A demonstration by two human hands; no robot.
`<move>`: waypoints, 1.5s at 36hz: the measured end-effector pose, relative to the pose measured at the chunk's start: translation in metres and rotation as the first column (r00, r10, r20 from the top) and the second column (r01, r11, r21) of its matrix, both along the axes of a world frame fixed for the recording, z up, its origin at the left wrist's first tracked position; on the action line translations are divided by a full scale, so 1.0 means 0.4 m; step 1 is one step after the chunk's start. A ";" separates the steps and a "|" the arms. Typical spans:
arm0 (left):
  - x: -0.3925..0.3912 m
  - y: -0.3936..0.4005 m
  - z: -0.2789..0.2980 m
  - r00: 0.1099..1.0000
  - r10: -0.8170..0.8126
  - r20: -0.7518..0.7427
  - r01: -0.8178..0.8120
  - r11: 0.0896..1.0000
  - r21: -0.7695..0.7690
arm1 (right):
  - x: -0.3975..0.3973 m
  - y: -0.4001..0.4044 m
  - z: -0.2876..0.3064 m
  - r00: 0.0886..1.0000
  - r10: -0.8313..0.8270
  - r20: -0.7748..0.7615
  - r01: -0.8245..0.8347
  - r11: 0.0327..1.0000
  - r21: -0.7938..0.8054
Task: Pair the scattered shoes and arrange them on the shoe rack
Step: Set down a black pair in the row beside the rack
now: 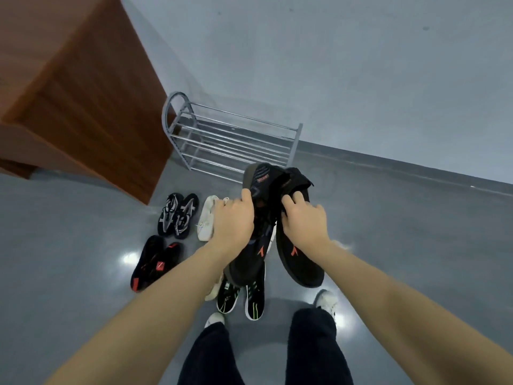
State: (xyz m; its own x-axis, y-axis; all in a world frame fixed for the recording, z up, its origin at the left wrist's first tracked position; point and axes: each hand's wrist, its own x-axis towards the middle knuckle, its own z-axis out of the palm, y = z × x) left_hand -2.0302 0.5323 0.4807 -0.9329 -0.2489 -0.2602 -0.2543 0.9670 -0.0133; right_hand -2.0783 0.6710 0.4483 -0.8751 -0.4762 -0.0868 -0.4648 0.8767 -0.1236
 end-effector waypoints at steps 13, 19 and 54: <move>-0.221 0.297 -0.116 0.996 0.086 -0.020 -0.083 0.988 0.128 | -0.247 0.295 -0.118 0.994 0.082 0.074 -0.085 0.996 0.038; -0.271 0.340 -0.308 0.988 0.150 0.026 -0.152 0.964 0.220 | -0.283 0.361 -0.296 0.996 -0.015 0.087 0.012 0.999 0.033; -0.350 0.409 -1.624 0.951 0.305 0.041 -0.285 0.821 0.495 | -0.339 0.442 -1.537 0.929 -0.277 0.246 0.292 0.956 -0.025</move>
